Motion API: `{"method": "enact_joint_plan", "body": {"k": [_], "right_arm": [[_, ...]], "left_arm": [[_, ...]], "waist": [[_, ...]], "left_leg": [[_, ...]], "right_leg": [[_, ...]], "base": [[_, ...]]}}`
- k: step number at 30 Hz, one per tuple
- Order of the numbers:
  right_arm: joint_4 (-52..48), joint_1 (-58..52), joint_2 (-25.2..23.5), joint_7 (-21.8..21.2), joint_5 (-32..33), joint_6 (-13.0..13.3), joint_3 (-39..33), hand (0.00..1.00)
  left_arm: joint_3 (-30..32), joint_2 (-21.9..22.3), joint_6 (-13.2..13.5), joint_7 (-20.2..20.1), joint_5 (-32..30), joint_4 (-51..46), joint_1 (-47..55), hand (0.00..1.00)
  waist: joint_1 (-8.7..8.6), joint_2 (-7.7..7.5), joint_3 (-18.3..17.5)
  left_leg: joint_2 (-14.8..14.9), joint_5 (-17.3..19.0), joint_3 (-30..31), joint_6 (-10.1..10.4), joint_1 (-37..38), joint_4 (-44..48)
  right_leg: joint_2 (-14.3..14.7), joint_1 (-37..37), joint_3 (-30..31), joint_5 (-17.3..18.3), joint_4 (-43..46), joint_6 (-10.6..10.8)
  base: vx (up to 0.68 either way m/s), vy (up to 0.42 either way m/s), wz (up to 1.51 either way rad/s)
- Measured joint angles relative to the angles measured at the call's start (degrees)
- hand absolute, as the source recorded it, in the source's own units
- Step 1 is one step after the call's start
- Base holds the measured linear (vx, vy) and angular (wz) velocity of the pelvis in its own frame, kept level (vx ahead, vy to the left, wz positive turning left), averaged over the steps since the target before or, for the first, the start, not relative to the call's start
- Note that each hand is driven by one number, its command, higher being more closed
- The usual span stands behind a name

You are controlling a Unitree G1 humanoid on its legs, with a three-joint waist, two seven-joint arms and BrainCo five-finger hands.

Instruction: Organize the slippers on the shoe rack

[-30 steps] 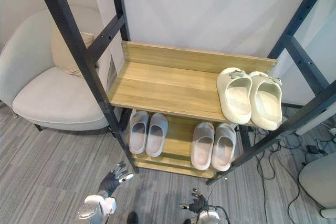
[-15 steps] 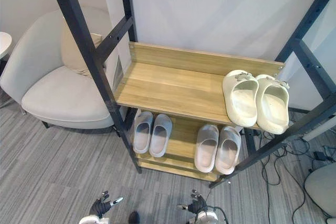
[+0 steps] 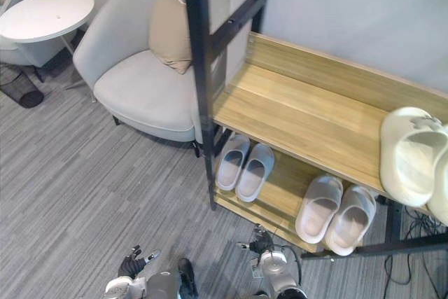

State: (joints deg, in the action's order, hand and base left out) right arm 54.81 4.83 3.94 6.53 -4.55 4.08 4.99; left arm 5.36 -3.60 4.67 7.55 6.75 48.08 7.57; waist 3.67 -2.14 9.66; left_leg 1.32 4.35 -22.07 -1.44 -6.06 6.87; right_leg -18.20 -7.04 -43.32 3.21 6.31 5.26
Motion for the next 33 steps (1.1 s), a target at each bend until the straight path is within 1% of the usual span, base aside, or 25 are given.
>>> {"method": "enact_joint_plan", "body": {"k": [1, 2, 3, 4, 5, 6, 7, 8, 9, 10, 11, 12, 14, 16, 19, 21, 23, 26, 28, 29, 30, 31, 32, 33], "right_arm": [[0.1, 0.2, 0.1, -0.2, 0.0, -0.2, 0.1, 0.00], [0.1, 0.3, 0.0, -0.4, 0.0, -0.2, 0.4, 0.00], [0.1, 0.0, -0.3, -0.6, -0.1, -0.2, 0.9, 0.00], [0.1, -0.6, -0.5, -0.9, -0.1, -0.2, 0.9, 0.00], [0.0, -1.5, -0.8, -1.0, -0.1, -0.1, 0.9, 0.00], [0.0, -2.4, -1.0, -1.0, -0.1, -0.1, 0.9, 0.00], [0.0, -3.4, -1.0, -1.1, -0.1, -0.1, 1.0, 0.00], [-0.1, -4.1, -1.1, -1.1, -0.1, -0.1, 1.0, 0.00], [-0.1, -4.5, -1.1, -1.1, -0.1, -0.1, 1.0, 0.00], [-0.1, -4.6, -1.2, -1.1, -0.1, -0.1, 1.2, 0.00], [0.0, -4.9, -1.3, -1.0, 0.0, -0.1, 2.0, 0.00], [0.1, -4.6, -1.1, -1.1, 0.1, -0.1, 2.0, 0.00], [0.0, -3.4, -0.9, -1.1, 0.1, -0.1, 2.0, 0.00], [0.0, -3.1, -1.4, -1.5, 0.1, -0.1, 2.4, 0.00], [0.0, -3.1, -1.7, -1.8, 0.0, -0.1, 4.4, 0.00], [0.0, -3.0, -1.6, -1.9, 0.0, -0.1, 4.8, 0.00], [0.0, -3.0, -1.6, -1.9, 0.0, -0.1, 4.8, 0.00], [0.0, -3.0, -1.7, -2.0, 0.0, 0.0, 7.1, 0.00], [0.0, -2.6, -2.0, -2.0, 0.0, 0.1, 7.6, 0.00], [0.0, -2.2, -2.3, -2.1, 0.0, 0.1, 7.7, 0.00], [0.0, -1.5, -2.3, -2.0, 0.0, 0.1, 7.6, 0.00], [0.0, -1.1, -2.3, -2.0, 0.0, 0.1, 7.5, 0.00], [-0.1, -0.6, -2.2, -1.9, 0.0, 0.1, 7.6, 0.00], [-0.1, 0.4, -2.5, -1.9, 0.0, 0.0, 7.9, 0.00]], "left_arm": [[0.0, 0.2, 0.0, 0.0, 0.0, 0.0, -0.1, 0.00], [-0.1, 0.2, 0.0, 0.0, 0.0, 0.0, 0.0, 0.00], [-0.3, -0.1, 0.0, 0.0, 0.0, 0.2, 0.0, 0.00], [-0.7, -0.2, 0.0, 0.0, -0.1, 0.8, -0.1, 0.00], [-1.6, -0.7, 0.0, 0.0, -0.5, 1.2, -0.4, 0.00], [-2.3, -1.1, 0.0, 0.1, -0.7, 1.4, -0.7, 0.00], [-2.5, -1.1, 0.0, 0.0, -1.3, 2.2, -1.5, 0.00], [-2.5, -1.0, 0.0, 0.1, -1.8, 2.7, -1.8, 0.00], [-2.5, -1.1, 0.0, 0.1, -2.0, 2.9, -1.9, 0.00], [-2.5, -1.3, 0.0, 0.1, -2.1, 3.1, -2.1, 0.00], [-2.5, -1.6, 0.0, 0.1, -2.1, 3.2, -2.3, 0.00], [-2.5, -1.4, -0.1, 0.1, -2.2, 3.8, -2.5, 0.00], [-2.3, 0.1, 0.0, 0.3, -2.2, 4.0, -2.3, 0.00], [-2.4, 0.3, 0.0, 1.0, -2.2, 4.7, -2.2, 0.00], [-2.4, 0.1, 0.0, 1.1, -2.2, 4.8, -2.3, 0.00], [-2.4, -0.2, 0.1, 1.1, -2.2, 4.9, -2.3, 0.00], [-2.4, -0.3, 0.0, 1.2, -2.2, 4.9, -2.3, 0.00], [-2.6, -0.5, 0.1, 1.2, -2.2, 5.2, -2.6, 0.00], [-3.9, -0.7, 0.0, 1.3, -2.2, 5.4, -3.9, 0.00], [-4.6, -0.7, 0.0, 1.3, -2.1, 5.4, -4.5, 0.00], [-5.3, -0.7, 0.0, 1.3, -2.0, 4.7, -5.1, 0.00], [-5.4, -0.2, 0.0, 1.3, -1.9, 3.6, -5.4, 0.00], [-5.1, 0.6, 0.0, 1.4, -1.5, 3.4, -5.8, 0.00], [-4.6, 0.7, 0.0, 1.4, -1.0, 3.3, -5.9, 0.00]], "waist": [[0.21, 0.40, 0.3], [0.17, 0.52, 0.5], [0.10, 0.26, 0.6], [-0.50, 0.16, 0.8], [-1.06, 0.57, 0.9], [-1.28, 0.53, 0.9], [-1.50, 0.54, 1.0], [-1.50, 0.54, 1.0], [-1.49, 0.43, 0.9], [-1.42, -0.11, 0.6], [-1.37, -1.44, 0.5], [-1.21, -1.13, 0.5], [-0.71, 1.42, -0.1], [-0.55, 1.91, -0.3], [-0.34, 0.95, -0.4], [-0.36, 0.47, -0.5], [-0.35, 0.33, -0.6], [-0.41, 0.18, -0.6], [-0.37, 0.00, -0.6], [-0.47, -0.19, -0.4], [-0.56, -0.46, -0.2], [-0.87, -0.29, -0.1], [-0.96, 0.54, -0.1], [-0.60, 0.15, 0.0]], "left_leg": [[0.0, 0.6, 0.3, -0.2, 0.4, 0.2], [0.0, 0.8, 0.9, -0.1, 1.0, 0.3], [-0.3, 0.9, 1.9, -0.4, 2.2, 0.4], [-0.5, 1.2, 4.1, -0.7, 3.2, 0.4], [-0.3, 1.5, 6.7, -0.5, 3.3, 0.6], [-0.1, 1.8, 9.6, -0.6, 3.3, 0.5], [-0.1, 1.6, 13.2, -0.4, 3.3, 0.2], [-0.5, 1.3, 15.9, -0.5, 3.3, 0.1], [-1.2, 0.5, 17.9, 0.2, 3.2, 0.1], [-2.2, 0.2, 19.7, 0.5, 3.0, 0.1], [-4.2, 0.1, 21.5, 0.8, 3.0, 0.2], [-4.6, 0.0, 23.1, 1.1, 3.1, 0.1], [-3.3, -1.0, 24.7, 2.3, 3.1, -2.4], [-2.2, -1.6, 26.0, 3.0, 4.1, -4.5], [-1.2, -2.0, 26.7, 3.7, 6.0, -6.3], [-1.0, -2.3, 27.6, 4.1, 6.2, -7.0], [-1.1, -2.4, 28.1, 4.1, 6.1, -7.1], [-2.2, -3.4, 30.7, 4.1, 5.2, -7.0], [-3.5, -5.4, 32.1, 3.9, 2.5, -6.6], [-4.2, -6.4, 31.6, 3.6, 0.9, -6.3], [-4.8, -7.8, 28.0, 2.7, -0.8, -5.9], [-3.4, -5.3, 16.6, -2.8, -2.1, -3.9], [-0.5, -0.1, 4.4, -4.4, -3.5, -0.5], [2.0, 2.2, -4.1, -3.0, -3.6, 1.6]], "right_leg": [[-2.7, 1.6, 0.2, 0.3, 7.2, 0.2], [-4.7, 3.2, 0.7, 0.2, 13.2, 0.1], [-7.1, 5.2, 3.7, -0.6, 20.8, -1.0], [-8.1, 8.1, 9.3, -1.5, 27.8, -3.2], [-6.2, 10.0, 15.3, 1.2, 30.8, -3.0], [-2.4, 11.1, 21.1, 4.3, 30.6, -2.0], [2.6, 12.0, 28.1, 7.4, 28.4, -1.7], [6.3, 12.3, 33.1, 9.2, 24.9, -0.9], [8.4, 11.9, 36.5, 9.5, 20.7, -0.2], [9.3, 12.0, 38.1, 8.8, 15.9, -0.7], [8.7, 11.9, 37.1, 5.6, 10.0, -1.0], [8.1, 10.4, 35.7, 6.3, 8.7, 0.0], [9.7, 8.5, 33.5, 4.9, 3.6, -0.9], [11.2, 6.6, 32.1, 3.9, 0.5, -1.3], [12.3, 4.4, 30.9, 3.9, -0.7, -1.4], [12.5, 3.8, 29.7, 3.9, -0.9, -1.4], [12.4, 3.6, 29.1, 3.8, -1.0, -1.4], [11.9, 2.7, 26.4, 3.6, -1.8, -1.2], [10.9, 3.0, 22.6, 3.5, -1.8, -1.1], [10.3, 3.1, 20.8, 3.5, -1.7, -1.1], [9.2, 3.1, 18.0, 3.5, -1.4, -1.1], [9.1, 3.1, 15.3, 3.6, -0.8, -1.2], [9.7, 3.0, 13.4, 4.1, 0.1, -1.0], [9.7, 2.9, 12.1, 4.2, 0.7, -0.8]], "base": [[0.07, 0.123, 0.15], [0.09, 0.162, 0.18], [0.07, 0.140, 0.46], [0.08, 0.110, 0.82], [0.10, 0.003, 1.17], [0.12, -0.096, 1.57], [0.13, -0.117, 1.72], [0.12, -0.123, 1.73], [0.10, -0.133, 1.45], [0.12, -0.173, 1.34], [0.11, -0.174, 1.14], [0.15, -0.181, 0.91], [0.16, -0.180, 0.41], [0.13, -0.155, 0.22], [0.12, -0.124, 0.22], [0.09, -0.056, 0.26], [0.06, -0.012, 0.23], [0.02, -0.012, 0.52], [-0.04, 0.005, 0.93], [-0.08, 0.031, 1.17], [-0.10, 0.099, 1.22], [-0.11, 0.159, 1.23], [-0.08, 0.158, 0.96], [0.00, 0.131, 1.19]]}}
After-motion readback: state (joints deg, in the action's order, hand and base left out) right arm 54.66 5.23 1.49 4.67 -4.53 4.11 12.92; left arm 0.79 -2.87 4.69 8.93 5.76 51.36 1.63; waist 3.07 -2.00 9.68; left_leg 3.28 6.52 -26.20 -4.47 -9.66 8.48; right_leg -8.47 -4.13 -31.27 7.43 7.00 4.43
